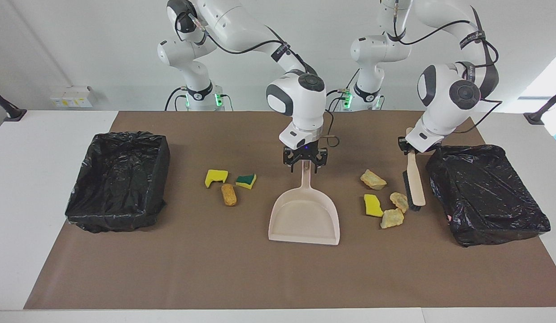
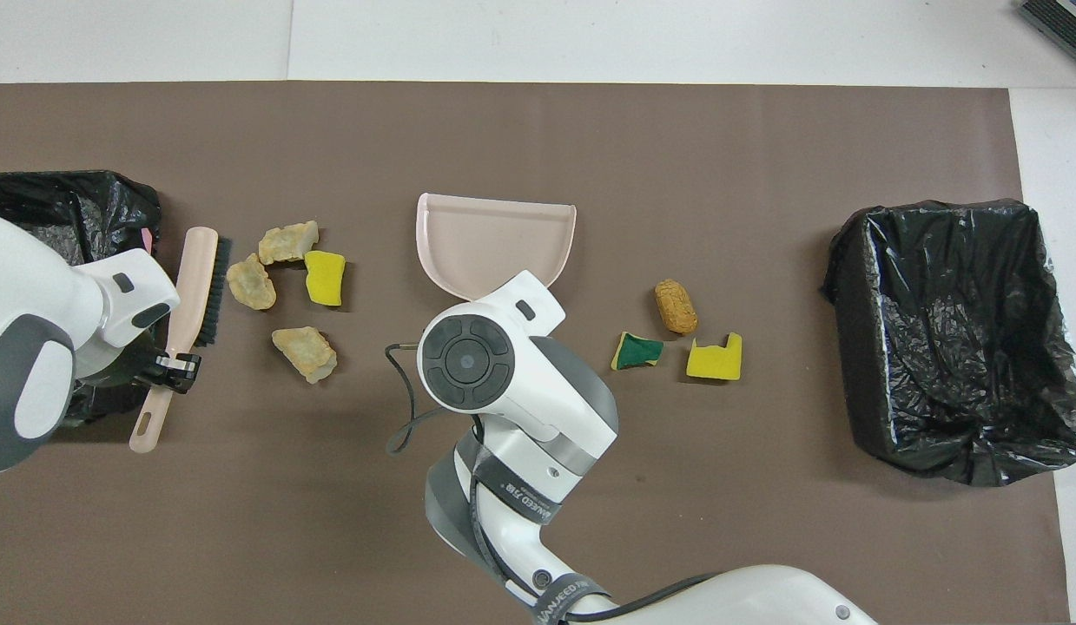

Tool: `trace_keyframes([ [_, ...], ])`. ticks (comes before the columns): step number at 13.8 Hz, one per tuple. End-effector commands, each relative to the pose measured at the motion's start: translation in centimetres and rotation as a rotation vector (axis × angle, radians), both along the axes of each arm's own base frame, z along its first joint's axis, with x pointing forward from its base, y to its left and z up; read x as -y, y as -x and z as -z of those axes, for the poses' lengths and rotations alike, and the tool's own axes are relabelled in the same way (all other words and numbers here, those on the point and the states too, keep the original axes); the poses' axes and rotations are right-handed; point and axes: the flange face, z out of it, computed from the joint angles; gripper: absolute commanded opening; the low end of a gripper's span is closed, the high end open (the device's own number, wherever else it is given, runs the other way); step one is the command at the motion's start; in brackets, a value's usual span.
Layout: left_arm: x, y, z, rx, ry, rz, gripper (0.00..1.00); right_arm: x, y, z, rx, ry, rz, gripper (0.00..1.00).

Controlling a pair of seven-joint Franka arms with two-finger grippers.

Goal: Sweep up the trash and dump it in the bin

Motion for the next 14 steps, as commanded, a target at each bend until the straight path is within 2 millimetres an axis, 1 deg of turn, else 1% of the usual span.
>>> trace_keyframes([
  [1, -0.3, -0.5, -0.6, 0.03, -0.015, -0.003, 0.0, -0.3, 0.0, 0.4, 0.025, 0.005, -0.003, 0.84],
  [2, -0.5, -0.7, -0.6, 0.038, -0.014, -0.006, 0.0, -0.5, 0.3, 0.6, 0.021, 0.008, -0.006, 0.81],
  [3, -1.6, -0.9, -0.7, 0.05, -0.014, -0.023, 0.0, -1.2, 1.1, 1.0, 0.013, 0.016, -0.022, 0.79],
  [4, -2.0, -1.2, -0.7, 0.069, -0.011, -0.028, 0.0, -1.2, 1.2, 1.3, 0.008, 0.021, -0.026, 0.74],
  [5, -2.0, -1.6, 0.0, 0.072, -0.008, -0.027, 0.0, -1.1, 1.4, 1.7, 0.003, 0.026, -0.027, 0.68],
  [6, -1.9, -2.0, 1.0, 0.075, -0.005, -0.027, 0.0, -1.0, 1.4, 1.8, 0.0, 0.03, -0.029, 0.66],
  [7, -1.9, -2.2, 1.6, 0.072, -0.002, -0.027, 0.0, -1.0, 1.4, 1.8, -0.001, 0.03, -0.031, 0.66],
  [8, -1.4, -2.1, 1.6, 0.071, -0.002, -0.021, 0.0, -0.9, 1.4, 1.8, -0.001, 0.03, -0.031, 0.65],
  [9, -1.2, -1.7, 2.2, 0.057, -0.003, -0.016, 0.0, -0.9, 1.3, 1.8, -0.001, 0.032, -0.029, 0.6],
  [10, -1.0, -1.3, 3.1, 0.046, -0.003, -0.013, 0.0, -0.7, 1.2, 1.8, 0.001, 0.032, -0.027, 0.6],
  [12, -1.0, -1.1, 3.2, 0.049, -0.002, -0.012, 0.0, -0.4, 0.7, 1.6, 0.01, 0.026, -0.022, 0.6],
  [14, -1.0, -0.3, 3.9, 0.042, -0.003, -0.014, 0.0, -0.3, 0.7, 1.6, 0.012, 0.029, -0.025, 0.6],
])
